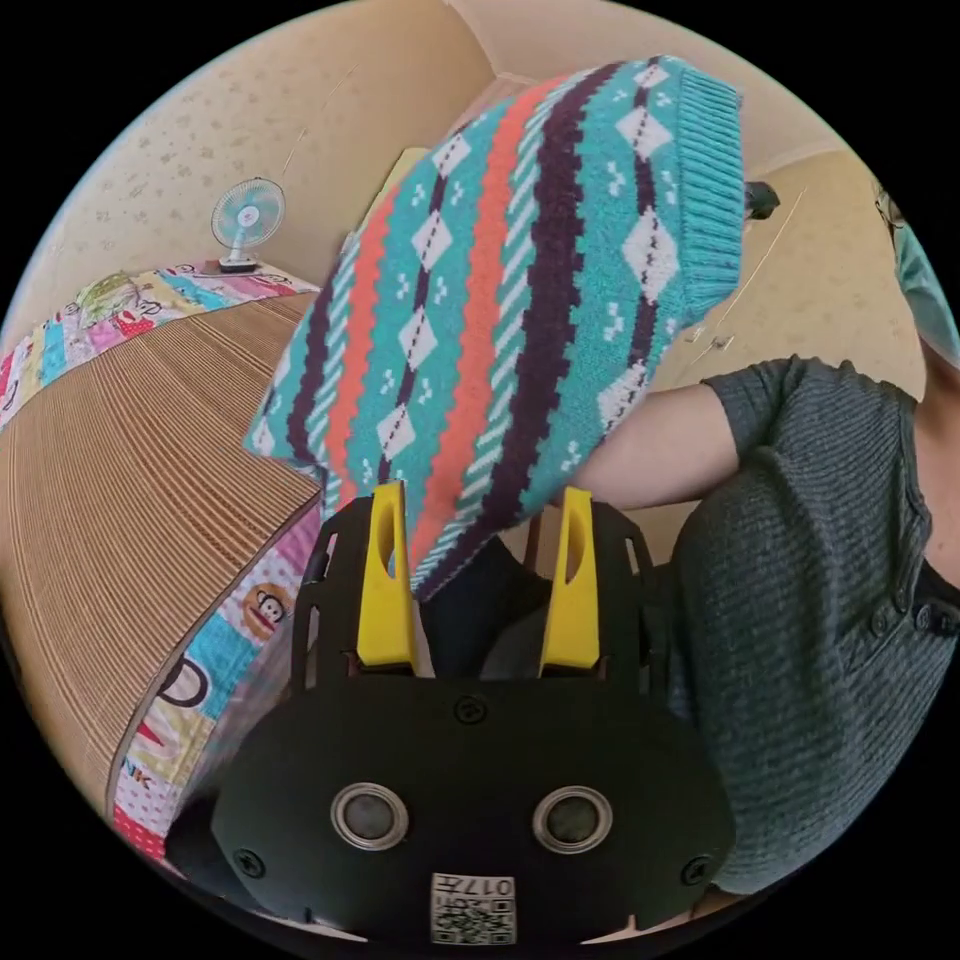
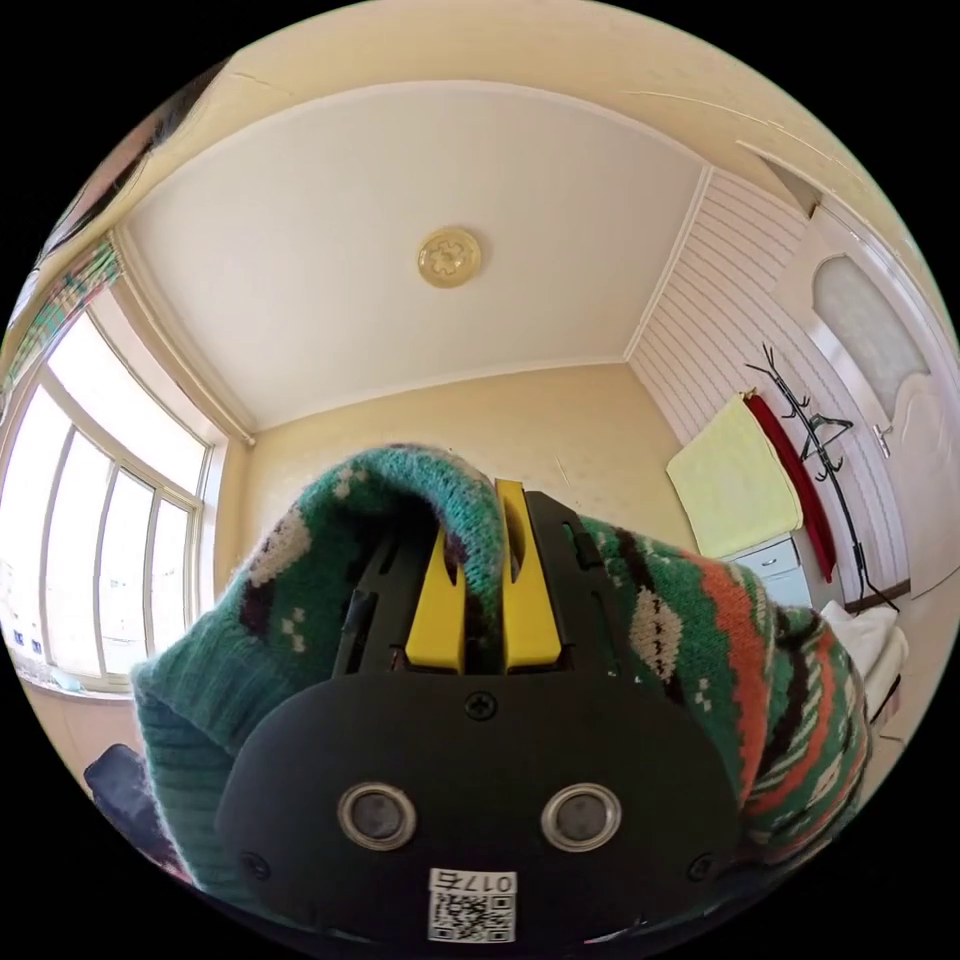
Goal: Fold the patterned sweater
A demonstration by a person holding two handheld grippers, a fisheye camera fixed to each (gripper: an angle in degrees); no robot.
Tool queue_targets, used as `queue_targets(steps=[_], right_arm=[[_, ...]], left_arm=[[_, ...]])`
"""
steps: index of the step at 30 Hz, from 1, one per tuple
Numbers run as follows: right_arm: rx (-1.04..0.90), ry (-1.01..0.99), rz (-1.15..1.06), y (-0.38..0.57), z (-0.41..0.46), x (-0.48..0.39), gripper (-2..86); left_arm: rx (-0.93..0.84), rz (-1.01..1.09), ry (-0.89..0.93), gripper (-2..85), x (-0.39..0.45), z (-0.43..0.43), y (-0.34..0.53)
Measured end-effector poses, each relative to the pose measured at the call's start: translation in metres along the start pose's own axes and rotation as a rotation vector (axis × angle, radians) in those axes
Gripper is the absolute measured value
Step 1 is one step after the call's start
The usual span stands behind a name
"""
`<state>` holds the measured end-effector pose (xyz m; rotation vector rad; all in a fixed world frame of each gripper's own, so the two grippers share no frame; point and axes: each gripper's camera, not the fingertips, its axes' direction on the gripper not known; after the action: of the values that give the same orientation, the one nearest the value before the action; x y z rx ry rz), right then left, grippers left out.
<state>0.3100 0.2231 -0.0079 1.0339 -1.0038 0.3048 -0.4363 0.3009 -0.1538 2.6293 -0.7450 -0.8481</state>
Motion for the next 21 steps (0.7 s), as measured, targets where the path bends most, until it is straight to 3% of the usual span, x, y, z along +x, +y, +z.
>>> queue_targets(steps=[2, 8, 9, 12, 14, 16, 19, 21], right_arm=[[0.039, 0.08, -0.042, -0.003, 0.001, -0.017, 6.4], [0.071, 0.143, -0.106, -0.008, 0.009, -0.039, 6.4], [0.075, 0.147, -0.108, -0.008, 0.009, -0.041, 6.4], [0.101, 0.221, -0.137, -0.008, 0.007, -0.046, 6.3], [0.12, 0.282, -0.139, -0.012, 0.002, -0.038, 6.3], [0.118, 0.276, -0.117, -0.021, -0.004, -0.022, 6.3], [0.137, 0.158, -0.085, -0.035, -0.024, 0.01, 6.3], [0.158, 0.098, -0.098, -0.039, -0.038, 0.022, 6.3]], left_arm=[[0.018, 0.002, 0.034, 19.8, 0.013, 0.012, -0.005], [0.118, 0.066, -0.261, 17.5, 0.065, -0.001, -0.004], [0.129, 0.079, -0.324, 14.6, 0.075, -0.003, -0.003], [0.152, 0.123, -0.295, 6.0, 0.09, -0.009, 0.003], [0.211, 0.099, -0.414, 4.9, 0.094, -0.032, 0.011], [0.42, -0.002, -0.567, 4.3, 0.091, -0.098, 0.03], [0.719, -0.018, -0.482, 4.0, 0.096, -0.19, 0.045], [0.799, 0.065, -0.531, 4.1, 0.117, -0.224, 0.04]])
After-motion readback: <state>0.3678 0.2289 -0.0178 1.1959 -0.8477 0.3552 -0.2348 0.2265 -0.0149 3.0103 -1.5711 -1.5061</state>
